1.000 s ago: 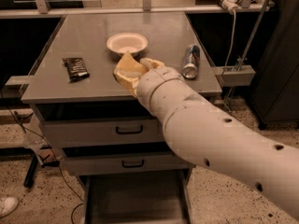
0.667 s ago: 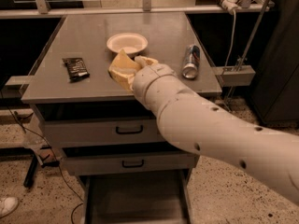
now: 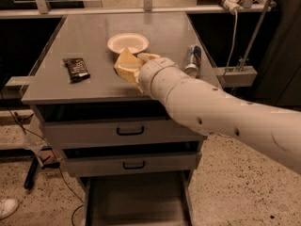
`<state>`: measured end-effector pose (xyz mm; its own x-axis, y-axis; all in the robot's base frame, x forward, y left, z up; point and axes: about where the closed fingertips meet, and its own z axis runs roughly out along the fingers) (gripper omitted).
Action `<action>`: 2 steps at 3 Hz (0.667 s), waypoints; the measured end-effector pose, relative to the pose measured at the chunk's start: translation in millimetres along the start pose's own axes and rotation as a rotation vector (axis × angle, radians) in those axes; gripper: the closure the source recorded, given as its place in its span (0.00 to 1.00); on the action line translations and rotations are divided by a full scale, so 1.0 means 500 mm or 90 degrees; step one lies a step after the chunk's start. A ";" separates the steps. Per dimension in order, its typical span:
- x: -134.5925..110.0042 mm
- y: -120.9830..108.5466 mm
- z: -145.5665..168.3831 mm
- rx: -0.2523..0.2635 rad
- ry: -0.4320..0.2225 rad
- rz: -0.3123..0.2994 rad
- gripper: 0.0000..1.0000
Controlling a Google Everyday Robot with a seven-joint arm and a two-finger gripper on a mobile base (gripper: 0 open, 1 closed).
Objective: Pick sponge from bottom drawer and place on counter
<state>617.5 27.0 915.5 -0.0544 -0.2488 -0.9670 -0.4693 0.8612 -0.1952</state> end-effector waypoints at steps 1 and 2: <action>0.011 -0.056 0.028 -0.002 0.011 -0.026 1.00; 0.035 -0.096 0.055 -0.004 0.030 -0.032 1.00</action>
Offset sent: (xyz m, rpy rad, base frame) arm 0.0783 -0.0498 -0.0246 -0.0923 0.0593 -0.0026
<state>663.2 -6.4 903.6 -0.0725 -0.3118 -0.9474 -0.4776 0.8448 -0.2415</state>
